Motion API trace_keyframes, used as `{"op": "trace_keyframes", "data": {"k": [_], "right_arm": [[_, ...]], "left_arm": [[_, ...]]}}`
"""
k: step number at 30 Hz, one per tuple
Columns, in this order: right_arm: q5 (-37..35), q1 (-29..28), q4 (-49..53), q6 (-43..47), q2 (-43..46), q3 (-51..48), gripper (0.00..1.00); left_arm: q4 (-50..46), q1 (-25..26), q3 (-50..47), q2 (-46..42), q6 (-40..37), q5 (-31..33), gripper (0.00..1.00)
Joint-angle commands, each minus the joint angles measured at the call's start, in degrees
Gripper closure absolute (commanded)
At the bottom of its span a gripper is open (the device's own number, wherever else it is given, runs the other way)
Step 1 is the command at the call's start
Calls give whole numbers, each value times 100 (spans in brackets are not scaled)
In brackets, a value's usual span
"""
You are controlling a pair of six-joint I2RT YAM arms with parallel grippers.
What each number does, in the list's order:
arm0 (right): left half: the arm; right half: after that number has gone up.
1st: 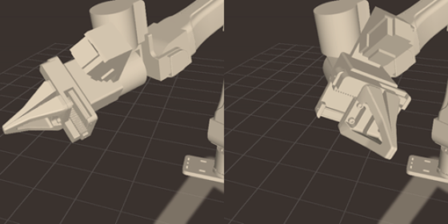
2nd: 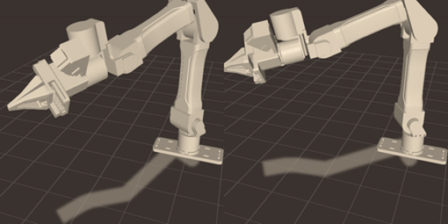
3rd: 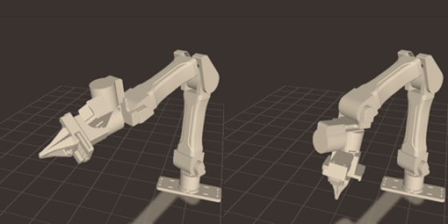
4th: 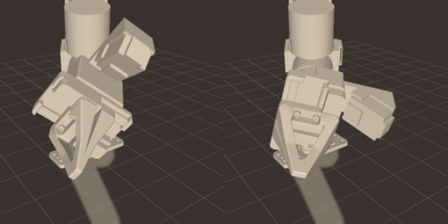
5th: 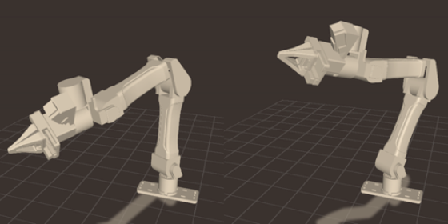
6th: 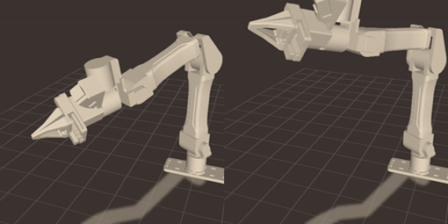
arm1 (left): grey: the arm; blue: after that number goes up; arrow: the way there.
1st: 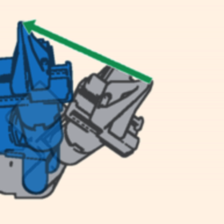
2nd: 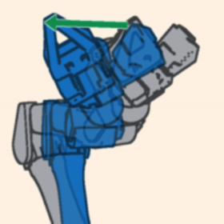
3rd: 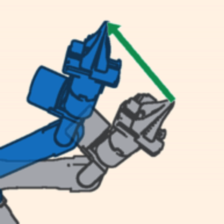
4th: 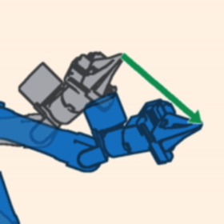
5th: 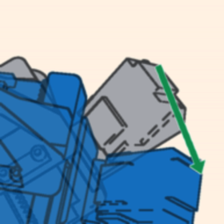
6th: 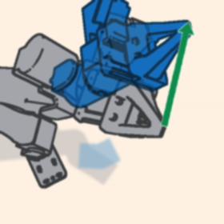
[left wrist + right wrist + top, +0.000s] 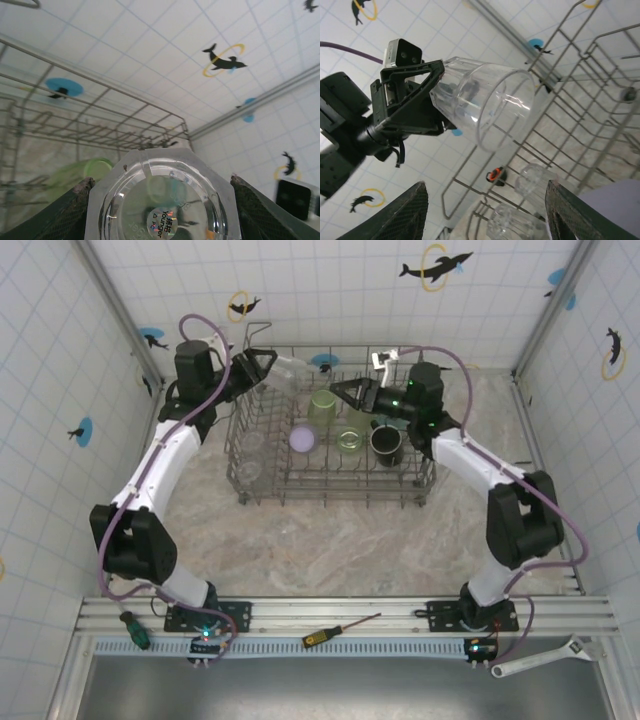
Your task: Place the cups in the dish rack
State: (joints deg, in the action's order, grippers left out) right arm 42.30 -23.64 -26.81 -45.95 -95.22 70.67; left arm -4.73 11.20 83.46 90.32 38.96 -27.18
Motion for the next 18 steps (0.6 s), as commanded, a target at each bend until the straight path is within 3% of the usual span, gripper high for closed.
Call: {"op": "trace_keyframes", "data": {"k": [1, 4, 14, 18], "right_arm": [[-377, 78, 787, 788, 614, -321, 33], [-870, 90, 1443, 1334, 1086, -543, 30], [-2234, 109, 2550, 2235, 2652, -1522, 0], [-2431, 184, 2615, 2310, 3143, -1920, 0]], "left_arm": [[-731, -12, 390, 145, -1024, 912, 100], [-1025, -5, 541, 242, -1440, 1326, 100], [-1660, 325, 941, 704, -2783, 2446, 100], [-1928, 646, 1242, 987, -3312, 3144, 100]]}}
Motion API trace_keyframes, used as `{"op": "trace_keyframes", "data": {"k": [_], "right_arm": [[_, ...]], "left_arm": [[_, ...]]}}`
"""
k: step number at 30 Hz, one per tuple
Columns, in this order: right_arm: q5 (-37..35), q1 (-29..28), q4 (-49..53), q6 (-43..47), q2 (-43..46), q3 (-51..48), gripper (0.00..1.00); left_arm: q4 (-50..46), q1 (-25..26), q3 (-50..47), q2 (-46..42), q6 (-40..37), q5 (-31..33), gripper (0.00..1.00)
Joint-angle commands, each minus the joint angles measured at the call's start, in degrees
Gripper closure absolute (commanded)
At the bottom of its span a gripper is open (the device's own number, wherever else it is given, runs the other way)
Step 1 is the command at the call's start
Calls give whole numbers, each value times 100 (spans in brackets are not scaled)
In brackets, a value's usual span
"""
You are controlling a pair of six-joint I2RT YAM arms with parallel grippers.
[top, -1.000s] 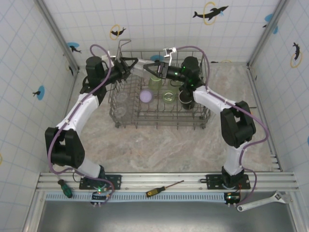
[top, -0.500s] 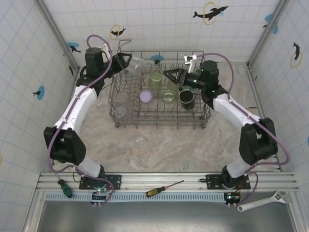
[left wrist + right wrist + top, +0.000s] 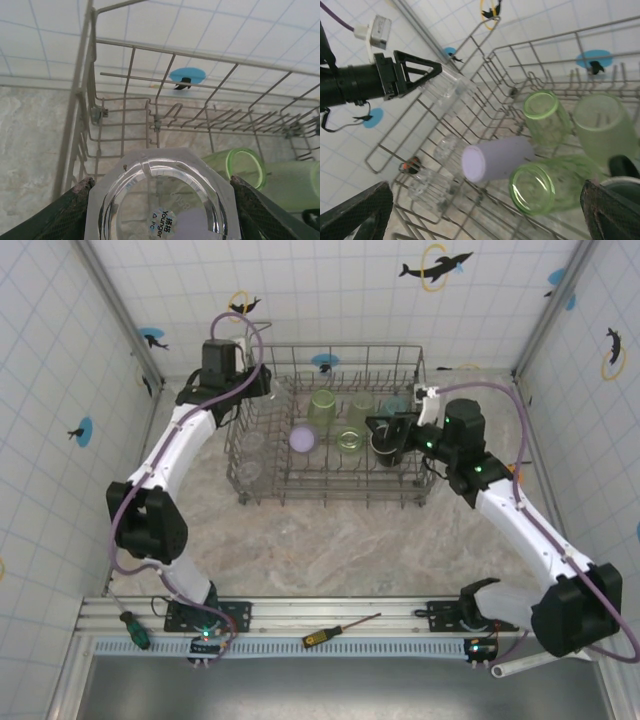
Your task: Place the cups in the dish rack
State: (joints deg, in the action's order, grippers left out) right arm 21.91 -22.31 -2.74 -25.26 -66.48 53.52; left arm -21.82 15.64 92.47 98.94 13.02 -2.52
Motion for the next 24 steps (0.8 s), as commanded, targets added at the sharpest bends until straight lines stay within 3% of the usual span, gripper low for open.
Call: {"op": "trace_keyframes", "data": {"k": [1, 10, 24], "right_arm": [[-419, 74, 207, 253, 380, -293, 0], [-581, 138, 371, 332, 893, -696, 0], [-686, 159, 341, 283, 1159, -993, 0]], "left_arm": [[-286, 274, 408, 211, -857, 892, 100], [-428, 440, 562, 635, -1461, 1813, 100], [-75, 475, 77, 905, -1500, 1866, 100]]}}
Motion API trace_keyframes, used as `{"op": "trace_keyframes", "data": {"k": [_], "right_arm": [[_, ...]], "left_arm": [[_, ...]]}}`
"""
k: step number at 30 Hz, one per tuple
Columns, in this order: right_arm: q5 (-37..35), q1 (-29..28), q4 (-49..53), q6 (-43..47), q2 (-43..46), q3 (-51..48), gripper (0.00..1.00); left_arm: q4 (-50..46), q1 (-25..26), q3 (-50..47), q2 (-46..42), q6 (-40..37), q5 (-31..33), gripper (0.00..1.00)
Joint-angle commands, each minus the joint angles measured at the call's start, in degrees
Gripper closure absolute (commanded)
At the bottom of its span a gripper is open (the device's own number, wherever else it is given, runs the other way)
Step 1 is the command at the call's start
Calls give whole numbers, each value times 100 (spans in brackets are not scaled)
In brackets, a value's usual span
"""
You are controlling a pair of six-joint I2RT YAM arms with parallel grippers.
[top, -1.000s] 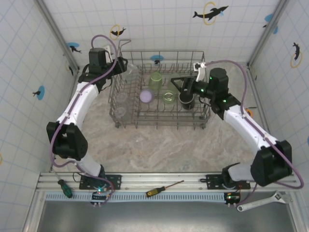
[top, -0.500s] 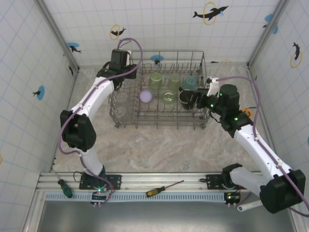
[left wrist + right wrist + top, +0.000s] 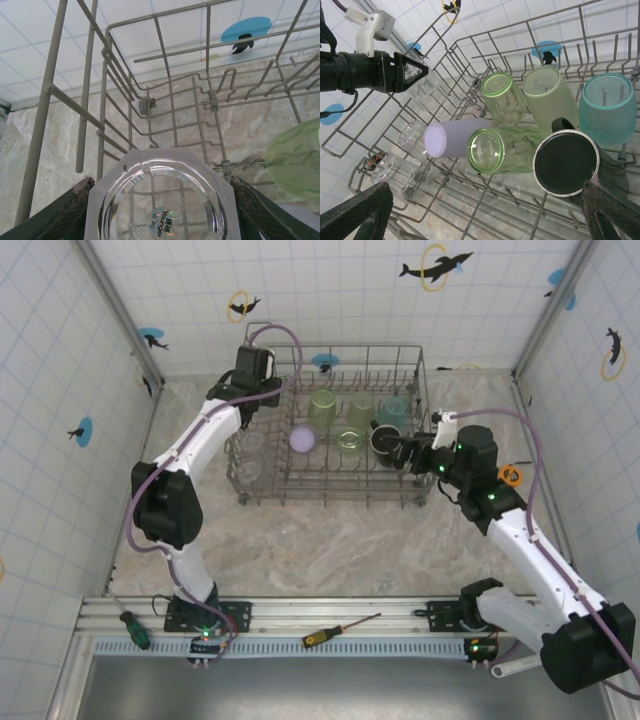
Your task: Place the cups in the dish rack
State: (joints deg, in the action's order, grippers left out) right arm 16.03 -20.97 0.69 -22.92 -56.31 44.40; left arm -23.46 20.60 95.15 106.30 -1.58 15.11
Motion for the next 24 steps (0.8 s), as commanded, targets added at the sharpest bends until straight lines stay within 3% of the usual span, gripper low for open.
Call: {"op": "trace_keyframes", "data": {"k": [1, 11, 24], "right_arm": [[-108, 28, -3, 45, 152, -90, 0], [-169, 32, -66, 33, 257, -193, 0], [-128, 27, -201, -41, 182, -248, 0]], "left_arm": [[142, -16, -248, 170, -11, 67, 100], [404, 5, -476, 156, 222, -253, 100], [618, 14, -881, 342, -7, 343, 100]]}}
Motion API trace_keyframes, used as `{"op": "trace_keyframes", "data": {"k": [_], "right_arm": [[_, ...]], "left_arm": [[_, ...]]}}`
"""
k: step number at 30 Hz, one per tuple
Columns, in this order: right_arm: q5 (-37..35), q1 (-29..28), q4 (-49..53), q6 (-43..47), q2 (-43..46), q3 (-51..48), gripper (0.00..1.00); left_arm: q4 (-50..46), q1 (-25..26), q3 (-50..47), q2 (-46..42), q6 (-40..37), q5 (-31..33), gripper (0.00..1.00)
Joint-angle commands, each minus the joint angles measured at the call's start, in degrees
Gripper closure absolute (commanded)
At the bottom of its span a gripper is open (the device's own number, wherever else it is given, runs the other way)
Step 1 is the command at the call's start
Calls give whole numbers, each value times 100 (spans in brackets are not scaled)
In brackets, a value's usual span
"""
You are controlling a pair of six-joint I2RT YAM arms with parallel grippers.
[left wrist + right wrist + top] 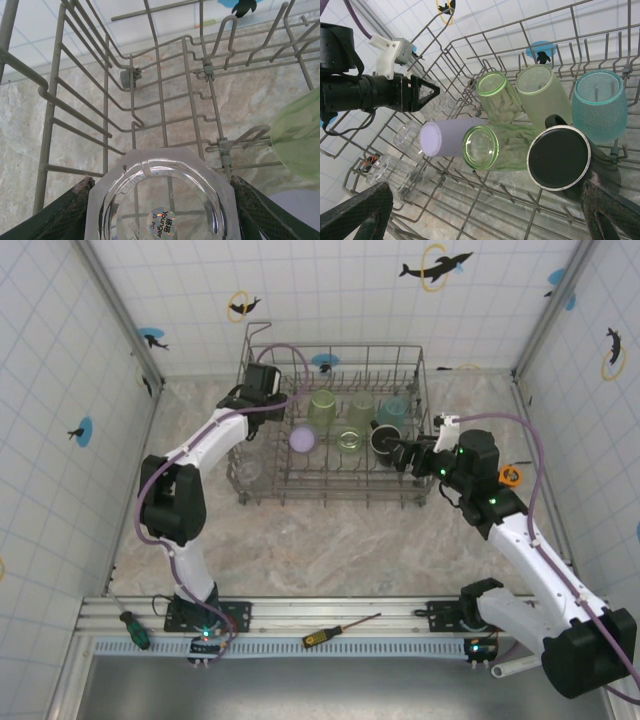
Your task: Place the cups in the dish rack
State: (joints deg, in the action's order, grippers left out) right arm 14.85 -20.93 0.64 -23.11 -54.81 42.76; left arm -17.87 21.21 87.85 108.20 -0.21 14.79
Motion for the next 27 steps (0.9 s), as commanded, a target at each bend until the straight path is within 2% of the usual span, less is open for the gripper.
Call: {"op": "trace_keyframes", "data": {"k": [1, 10, 19, 25, 27], "right_arm": [[-4, 27, -213, -24, 36, -84, 0], [-30, 27, -182, -36, 58, -132, 0], [9, 27, -249, -83, 14, -172, 0], [0, 25, -210, -71, 47, -152, 0], [-13, 27, -190, -75, 61, -154, 0]], "left_arm": [[108, -47, -207, 159, -145, 402, 100], [187, -44, -269, 94, -222, 932, 100], [178, -47, -393, 151, -217, 893, 100], [177, -51, -501, 302, -191, 1219, 100], [228, -56, -555, 250, -122, 1058, 100]]}}
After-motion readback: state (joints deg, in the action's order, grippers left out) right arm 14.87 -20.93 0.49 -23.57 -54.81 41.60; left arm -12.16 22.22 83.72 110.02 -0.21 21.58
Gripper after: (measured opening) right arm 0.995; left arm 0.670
